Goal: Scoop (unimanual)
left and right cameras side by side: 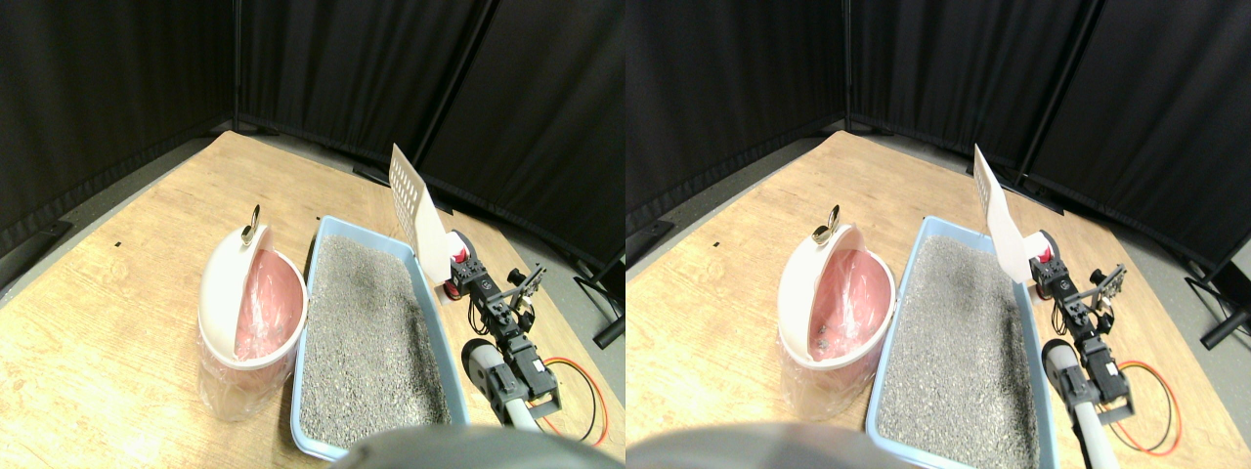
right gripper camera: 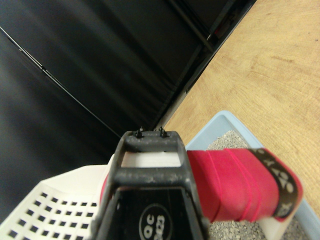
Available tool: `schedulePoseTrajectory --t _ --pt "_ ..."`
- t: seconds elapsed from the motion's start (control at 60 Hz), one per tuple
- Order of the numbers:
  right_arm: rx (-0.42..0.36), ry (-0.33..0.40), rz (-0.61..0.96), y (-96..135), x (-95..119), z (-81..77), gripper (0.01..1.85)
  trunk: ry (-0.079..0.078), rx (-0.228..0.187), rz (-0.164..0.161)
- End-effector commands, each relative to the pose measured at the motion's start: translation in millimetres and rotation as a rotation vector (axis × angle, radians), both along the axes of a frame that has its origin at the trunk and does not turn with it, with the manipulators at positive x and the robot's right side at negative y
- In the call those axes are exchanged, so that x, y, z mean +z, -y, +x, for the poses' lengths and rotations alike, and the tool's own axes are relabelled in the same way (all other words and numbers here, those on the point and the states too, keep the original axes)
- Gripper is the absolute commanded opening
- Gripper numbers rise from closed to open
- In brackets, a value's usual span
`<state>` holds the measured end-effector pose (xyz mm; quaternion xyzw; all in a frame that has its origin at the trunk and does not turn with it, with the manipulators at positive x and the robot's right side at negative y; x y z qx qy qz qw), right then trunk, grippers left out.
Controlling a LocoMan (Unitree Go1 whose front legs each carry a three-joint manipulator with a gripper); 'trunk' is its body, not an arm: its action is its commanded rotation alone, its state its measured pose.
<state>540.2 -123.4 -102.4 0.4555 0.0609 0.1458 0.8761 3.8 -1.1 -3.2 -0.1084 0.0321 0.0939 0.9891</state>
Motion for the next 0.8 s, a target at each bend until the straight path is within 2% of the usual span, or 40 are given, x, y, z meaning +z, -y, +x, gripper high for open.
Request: schedulePoseTrajectory --t 0.017,0.283,0.367,0.567,0.717,0.8 --pt "-0.012 0.125 -0.070 2 14 -2.0 0.05 0.033 0.020 -0.006" --pt "0.014 0.265 -0.330 2 27 -5.4 0.05 0.044 0.058 -0.018" --pt "0.006 0.266 -0.345 0 30 -6.2 0.05 0.047 0.068 -0.019" --pt "0.048 0.334 -0.464 -4 39 -5.0 0.05 0.057 0.091 -0.027" --pt "0.066 0.388 -0.582 -7 46 -2.7 0.05 0.060 0.114 -0.038" --pt "0.070 0.394 -0.607 -9 50 -2.7 0.05 0.058 0.123 -0.041"
